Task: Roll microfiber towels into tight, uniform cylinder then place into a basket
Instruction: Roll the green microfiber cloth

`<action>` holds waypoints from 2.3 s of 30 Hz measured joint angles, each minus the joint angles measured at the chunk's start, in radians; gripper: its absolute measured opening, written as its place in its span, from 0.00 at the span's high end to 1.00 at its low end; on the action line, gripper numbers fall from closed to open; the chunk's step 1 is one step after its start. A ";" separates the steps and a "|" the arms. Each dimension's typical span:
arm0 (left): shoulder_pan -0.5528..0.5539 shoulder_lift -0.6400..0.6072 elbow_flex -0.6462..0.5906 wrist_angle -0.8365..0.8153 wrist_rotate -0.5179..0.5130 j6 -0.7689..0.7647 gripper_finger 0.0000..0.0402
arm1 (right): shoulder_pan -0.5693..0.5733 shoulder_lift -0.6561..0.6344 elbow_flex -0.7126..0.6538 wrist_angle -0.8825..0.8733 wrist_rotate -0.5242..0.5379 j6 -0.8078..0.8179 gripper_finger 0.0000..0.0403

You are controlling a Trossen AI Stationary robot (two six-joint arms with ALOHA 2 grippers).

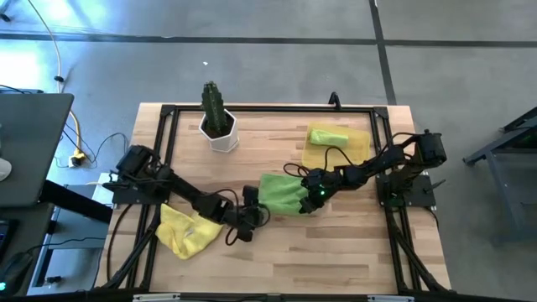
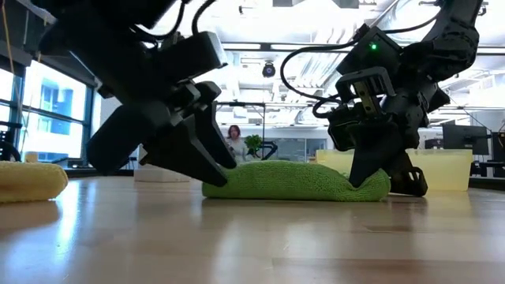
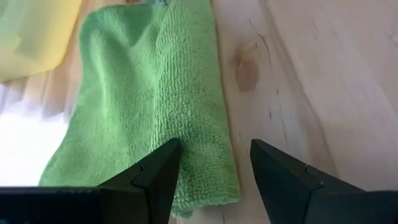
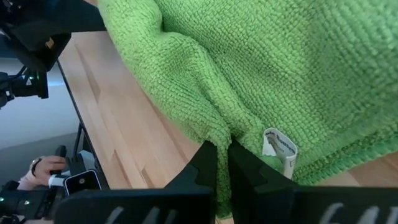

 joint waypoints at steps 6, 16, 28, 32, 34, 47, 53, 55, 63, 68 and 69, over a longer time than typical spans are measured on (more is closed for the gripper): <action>0.048 0.009 0.000 0.001 0.105 -0.009 0.54 | 0.000 0.000 0.000 0.000 0.000 0.000 1.00; 0.136 0.012 0.003 -0.057 0.250 -0.201 0.62 | 0.000 0.000 0.000 0.006 0.000 -0.020 1.00; 0.204 0.011 0.003 -0.062 0.482 -0.453 0.97 | -0.013 -0.130 -0.014 0.010 -0.084 -0.451 0.74; 0.217 0.012 0.003 -0.055 0.561 -0.571 0.96 | 0.014 -0.238 -0.009 -0.023 -0.094 -0.755 0.67; 0.223 0.012 0.002 -0.057 0.581 -0.625 0.96 | 0.051 -0.286 -0.010 -0.038 -0.046 -0.914 0.67; 0.255 0.014 0.000 -0.051 0.655 -0.856 0.97 | 0.284 -0.294 -0.007 -0.090 0.483 -1.405 0.68; 0.255 0.016 -0.001 -0.014 0.651 -0.879 0.97 | 0.281 -0.246 -0.007 -0.085 0.595 -1.410 0.67; 0.255 0.016 -0.001 -0.012 0.649 -0.883 0.97 | 0.271 -0.235 -0.005 -0.095 0.592 -1.389 0.64; 0.255 0.018 -0.002 0.016 0.641 -0.891 0.97 | 0.238 -0.135 -0.005 -0.104 0.579 -1.343 0.42; 0.255 0.018 -0.002 0.022 0.640 -0.891 0.97 | 0.240 -0.087 -0.001 -0.093 0.571 -1.305 0.42; 0.255 0.018 -0.002 0.024 0.640 -0.891 0.97 | 0.240 -0.085 -0.001 -0.096 0.570 -1.282 0.43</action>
